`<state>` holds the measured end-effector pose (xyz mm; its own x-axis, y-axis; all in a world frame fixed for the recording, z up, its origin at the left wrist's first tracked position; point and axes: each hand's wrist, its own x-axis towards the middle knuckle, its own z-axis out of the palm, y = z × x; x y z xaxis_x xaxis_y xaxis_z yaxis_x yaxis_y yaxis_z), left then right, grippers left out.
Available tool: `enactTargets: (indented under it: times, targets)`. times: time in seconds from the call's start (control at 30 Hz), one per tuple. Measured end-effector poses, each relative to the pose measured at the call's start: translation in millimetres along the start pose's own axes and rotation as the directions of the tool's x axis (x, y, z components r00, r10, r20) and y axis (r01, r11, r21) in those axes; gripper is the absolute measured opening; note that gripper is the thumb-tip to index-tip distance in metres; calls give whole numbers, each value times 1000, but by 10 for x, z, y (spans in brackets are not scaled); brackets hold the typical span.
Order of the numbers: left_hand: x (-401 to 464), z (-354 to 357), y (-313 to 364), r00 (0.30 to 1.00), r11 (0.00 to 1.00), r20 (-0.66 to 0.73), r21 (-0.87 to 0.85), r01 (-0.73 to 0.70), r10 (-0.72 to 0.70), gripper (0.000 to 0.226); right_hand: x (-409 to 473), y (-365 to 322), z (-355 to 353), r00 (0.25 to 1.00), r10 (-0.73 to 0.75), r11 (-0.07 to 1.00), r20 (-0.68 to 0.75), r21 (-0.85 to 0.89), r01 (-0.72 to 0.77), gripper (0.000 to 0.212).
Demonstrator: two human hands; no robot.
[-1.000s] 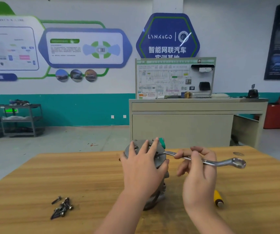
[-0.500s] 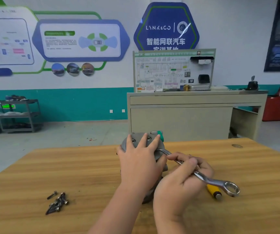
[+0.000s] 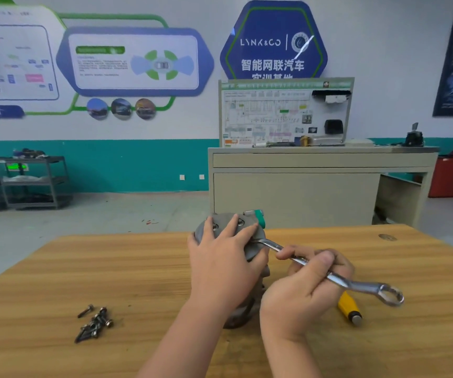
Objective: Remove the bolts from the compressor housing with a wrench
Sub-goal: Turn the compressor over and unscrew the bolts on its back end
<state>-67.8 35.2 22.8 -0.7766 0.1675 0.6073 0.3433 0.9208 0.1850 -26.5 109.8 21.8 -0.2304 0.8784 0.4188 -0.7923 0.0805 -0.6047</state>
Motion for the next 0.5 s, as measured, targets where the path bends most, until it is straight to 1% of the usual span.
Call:
enactTargets:
  times: [0.07, 0.13, 0.17, 0.2, 0.23, 0.27, 0.3, 0.33, 0.37, 0.4, 0.43, 0.47, 0.5]
  targets:
    - [14, -17, -65, 998, 998, 23, -32, -49, 50, 58, 228, 69, 76, 974, 191, 980, -123, 82, -182, 23]
    - [38, -37, -97, 994, 995, 52, -48, -92, 94, 60, 480, 131, 174, 922, 350, 937, -165, 37, -348, 25]
    - [51, -41, -99, 993, 994, 62, -46, -101, 104, 59, 578, 194, 211, 910, 386, 914, -153, -70, -399, 24]
    - [56, -42, -94, 992, 994, 64, -40, -105, 107, 59, 668, 263, 239, 908, 402, 876, -115, -241, -418, 25]
    - [58, -42, -87, 992, 993, 56, -38, -108, 110, 59, 774, 328, 258, 911, 409, 799, -59, -459, -389, 27]
    - [57, -37, -85, 992, 993, 40, -37, -116, 118, 59, 886, 358, 286, 904, 427, 691, 29, -655, -305, 29]
    - [58, -27, -90, 991, 991, 12, -38, -130, 131, 62, 993, 367, 330, 875, 465, 579, 138, -795, -182, 29]
    - [54, -9, -98, 989, 988, -27, -53, -144, 143, 66, 1082, 362, 391, 830, 507, 476, 233, -878, -45, 28]
    - [42, 8, -107, 986, 983, -84, -102, -153, 145, 72, 1145, 349, 471, 792, 532, 398, 298, -914, 76, 27]
    - [10, 31, -116, 980, 970, -158, -192, -151, 121, 79, 1173, 331, 568, 772, 538, 331, 339, -927, 176, 26]
    - [-40, 63, -122, 970, 941, -236, -308, -138, 65, 85, 1172, 323, 672, 763, 532, 270, 368, -927, 259, 22]
    - [-113, 117, -131, 956, 895, -293, -432, -115, -18, 90, 1140, 318, 782, 752, 522, 215, 403, -915, 341, 18]
    - [-204, 196, -137, 938, 834, -328, -544, -91, -112, 93, 1100, 320, 897, 737, 523, 159, 429, -898, 410, 19]
